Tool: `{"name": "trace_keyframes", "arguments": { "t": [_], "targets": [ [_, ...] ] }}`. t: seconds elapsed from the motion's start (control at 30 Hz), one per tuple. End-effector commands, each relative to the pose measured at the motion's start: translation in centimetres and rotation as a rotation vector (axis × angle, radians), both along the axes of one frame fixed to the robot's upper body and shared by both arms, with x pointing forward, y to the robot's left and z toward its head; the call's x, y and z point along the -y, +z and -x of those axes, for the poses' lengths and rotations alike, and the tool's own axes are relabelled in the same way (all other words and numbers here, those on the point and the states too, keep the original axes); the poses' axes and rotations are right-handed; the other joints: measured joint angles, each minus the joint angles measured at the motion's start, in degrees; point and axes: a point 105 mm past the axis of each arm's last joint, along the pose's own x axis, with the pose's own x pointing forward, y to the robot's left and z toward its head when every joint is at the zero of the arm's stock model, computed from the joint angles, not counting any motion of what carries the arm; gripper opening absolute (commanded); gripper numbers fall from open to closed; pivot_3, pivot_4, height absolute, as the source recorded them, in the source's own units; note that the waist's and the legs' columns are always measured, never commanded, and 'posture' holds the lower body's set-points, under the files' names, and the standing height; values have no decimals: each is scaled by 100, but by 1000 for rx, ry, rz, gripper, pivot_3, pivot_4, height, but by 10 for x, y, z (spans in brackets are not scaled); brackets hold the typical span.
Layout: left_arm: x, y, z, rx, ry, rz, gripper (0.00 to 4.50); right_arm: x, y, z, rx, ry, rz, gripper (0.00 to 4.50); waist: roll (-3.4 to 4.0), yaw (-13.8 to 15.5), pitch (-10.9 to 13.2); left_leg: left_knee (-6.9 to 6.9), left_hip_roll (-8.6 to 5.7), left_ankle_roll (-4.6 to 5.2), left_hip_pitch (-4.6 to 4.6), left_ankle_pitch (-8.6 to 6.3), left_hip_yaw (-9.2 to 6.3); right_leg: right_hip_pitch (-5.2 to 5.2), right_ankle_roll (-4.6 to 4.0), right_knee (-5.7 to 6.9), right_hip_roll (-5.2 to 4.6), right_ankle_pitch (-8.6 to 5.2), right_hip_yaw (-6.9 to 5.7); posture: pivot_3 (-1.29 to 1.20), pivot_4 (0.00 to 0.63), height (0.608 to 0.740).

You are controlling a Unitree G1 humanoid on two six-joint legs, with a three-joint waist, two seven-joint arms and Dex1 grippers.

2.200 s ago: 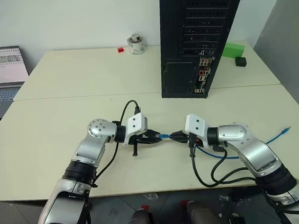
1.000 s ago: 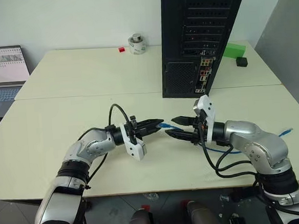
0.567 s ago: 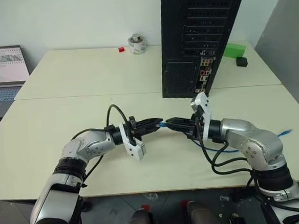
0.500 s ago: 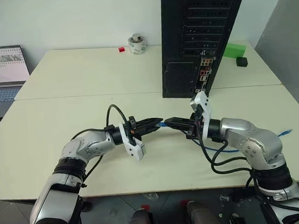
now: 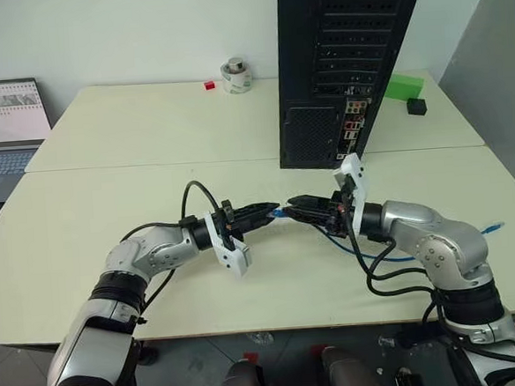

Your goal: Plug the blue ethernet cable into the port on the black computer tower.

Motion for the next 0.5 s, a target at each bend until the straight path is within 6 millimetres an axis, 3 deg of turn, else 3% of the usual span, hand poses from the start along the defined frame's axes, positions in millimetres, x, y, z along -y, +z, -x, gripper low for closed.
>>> {"name": "trace_keyframes", "arguments": {
  "t": [0.03,0.1,0.5],
  "targets": [
    [4,14,1,56,-28,12,298,-2,7,4,6,27,-3,2296,0,0,0,0,0,0,0,0,0,0,0,0,0,0,0,0,150,740],
    [4,15,1,58,-29,14,298,-3,4,3,-7,20,3,2575,0,0,0,0,0,0,0,0,1,0,0,0,0,0,0,0,150,740],
    [5,16,1,66,-28,19,298,-12,3,-1,-41,23,-27,2575,0,-2,0,0,0,0,0,0,3,0,0,1,0,0,0,0,150,740]
  ]
}}
